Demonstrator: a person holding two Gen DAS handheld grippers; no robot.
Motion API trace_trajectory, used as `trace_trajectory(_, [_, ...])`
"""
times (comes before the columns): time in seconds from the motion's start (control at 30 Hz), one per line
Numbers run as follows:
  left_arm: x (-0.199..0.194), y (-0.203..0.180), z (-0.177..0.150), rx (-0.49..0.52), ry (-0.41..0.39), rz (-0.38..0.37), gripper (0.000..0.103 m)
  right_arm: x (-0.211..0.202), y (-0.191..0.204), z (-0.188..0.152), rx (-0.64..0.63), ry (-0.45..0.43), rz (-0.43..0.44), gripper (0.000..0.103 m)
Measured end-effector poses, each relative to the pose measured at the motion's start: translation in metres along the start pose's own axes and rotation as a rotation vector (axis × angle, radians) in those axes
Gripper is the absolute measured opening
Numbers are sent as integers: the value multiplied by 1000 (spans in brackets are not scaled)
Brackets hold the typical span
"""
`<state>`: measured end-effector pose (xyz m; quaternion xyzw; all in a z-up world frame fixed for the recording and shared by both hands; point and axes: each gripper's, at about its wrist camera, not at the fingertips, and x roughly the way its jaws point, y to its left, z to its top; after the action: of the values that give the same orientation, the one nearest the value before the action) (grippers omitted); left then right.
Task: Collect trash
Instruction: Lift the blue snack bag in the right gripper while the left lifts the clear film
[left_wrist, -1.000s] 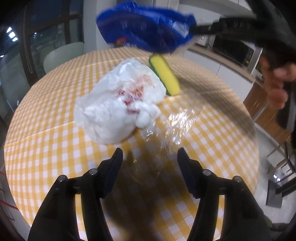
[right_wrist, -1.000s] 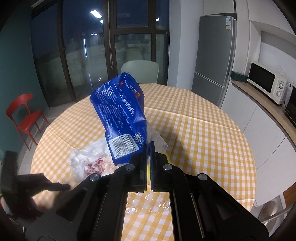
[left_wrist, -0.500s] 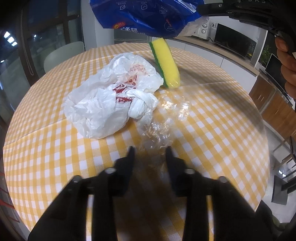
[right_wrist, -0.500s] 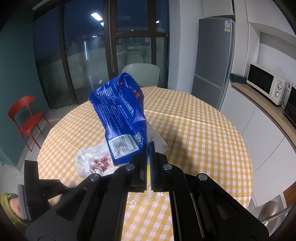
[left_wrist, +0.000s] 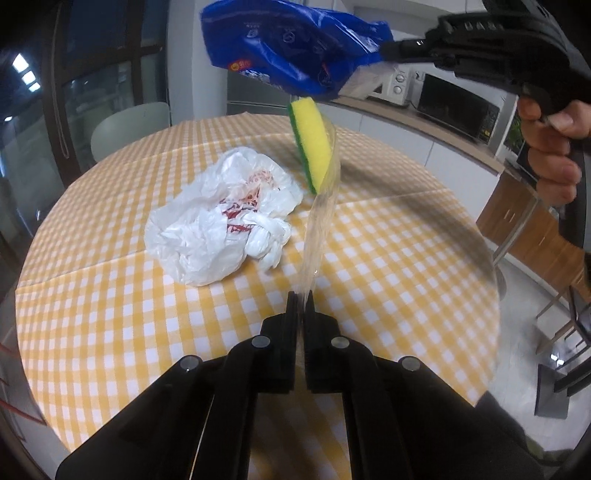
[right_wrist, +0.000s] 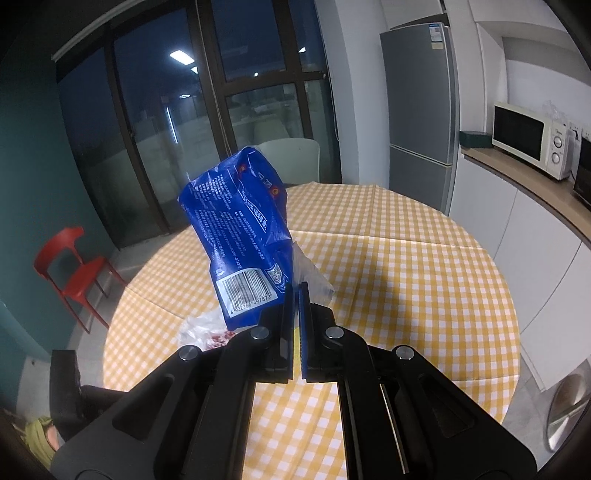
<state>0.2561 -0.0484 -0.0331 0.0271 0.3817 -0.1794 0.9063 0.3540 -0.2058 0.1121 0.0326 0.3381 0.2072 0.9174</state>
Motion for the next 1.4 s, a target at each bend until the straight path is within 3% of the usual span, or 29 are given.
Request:
trace_trajectory(0.33, [8,33,-20,-176,89,72,2,-23,-1,-17,19,32,16,2])
trace_trajectory(0.47, [5,41,-29,-225,87,65,2,-39,-12,-17,53,33,22,2])
trace_trajectory(1.1, [-48,45,-44,-245,24,84,2,-47,-4,-28,30,44,-22,1])
trace_trajectory(1.4, [-90,33,-53,-270,-35,100,2,-85,-4,-49,26,1,-27,1])
